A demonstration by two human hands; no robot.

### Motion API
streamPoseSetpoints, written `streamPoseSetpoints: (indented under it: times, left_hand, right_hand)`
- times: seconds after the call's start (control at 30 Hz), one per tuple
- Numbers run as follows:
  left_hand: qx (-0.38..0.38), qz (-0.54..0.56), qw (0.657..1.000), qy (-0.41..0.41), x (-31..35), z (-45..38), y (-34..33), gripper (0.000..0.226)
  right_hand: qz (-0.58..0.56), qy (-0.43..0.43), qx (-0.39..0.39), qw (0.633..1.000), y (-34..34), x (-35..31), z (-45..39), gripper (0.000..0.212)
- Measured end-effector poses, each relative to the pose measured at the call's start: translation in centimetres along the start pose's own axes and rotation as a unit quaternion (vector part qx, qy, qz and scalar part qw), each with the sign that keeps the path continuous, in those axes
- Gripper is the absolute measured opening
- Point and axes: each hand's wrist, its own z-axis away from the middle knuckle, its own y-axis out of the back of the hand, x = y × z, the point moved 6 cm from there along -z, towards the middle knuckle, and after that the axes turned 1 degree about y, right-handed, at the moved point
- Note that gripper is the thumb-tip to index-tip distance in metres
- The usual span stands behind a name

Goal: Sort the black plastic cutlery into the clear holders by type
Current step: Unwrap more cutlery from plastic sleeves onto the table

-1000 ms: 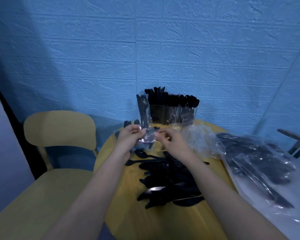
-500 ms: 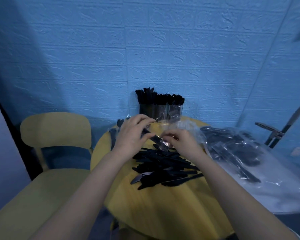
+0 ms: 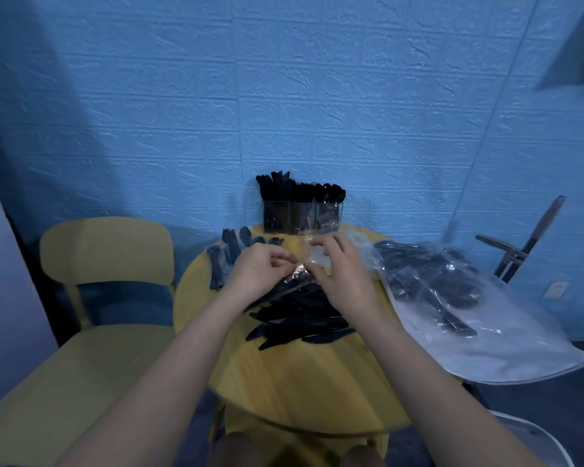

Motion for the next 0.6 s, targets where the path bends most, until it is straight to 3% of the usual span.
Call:
streamPoseSetpoints:
  times: [0.1,0.2,0.27,0.47,0.6]
  left_hand:
    - [0.012,0.073,0.997,0.030,-0.4,0.3,0.0,0.007]
    - [-0.010,0.157,0.986,0.053,-0.9,0.8,-0.4,0.006]
    - [-0.035,0.188,0.980,0.060,-1.2,1.1,-1.0,0.009]
    - [-0.029,0.175,0.982,0.058,-2.1,1.5,-1.5,0.009]
    - [-0.013,0.140,0.989,0.038,-2.3,1.5,-1.3,0.007]
  right_hand:
    - [0.062,0.077,0.013,0.995,-0.5,-0.9,0.9,0.026]
    - [0.030,0.086,-0.037,0.995,-1.4,-0.6,1.5,0.032]
    - [0.029,0.112,-0.032,0.993,-1.4,-0.6,1.7,0.029]
    - [0.070,0.164,-0.007,0.984,-1.6,-1.0,2.3,0.017]
    - [0.015,0.106,0.022,0.994,-1.8,-0.5,2.3,0.018]
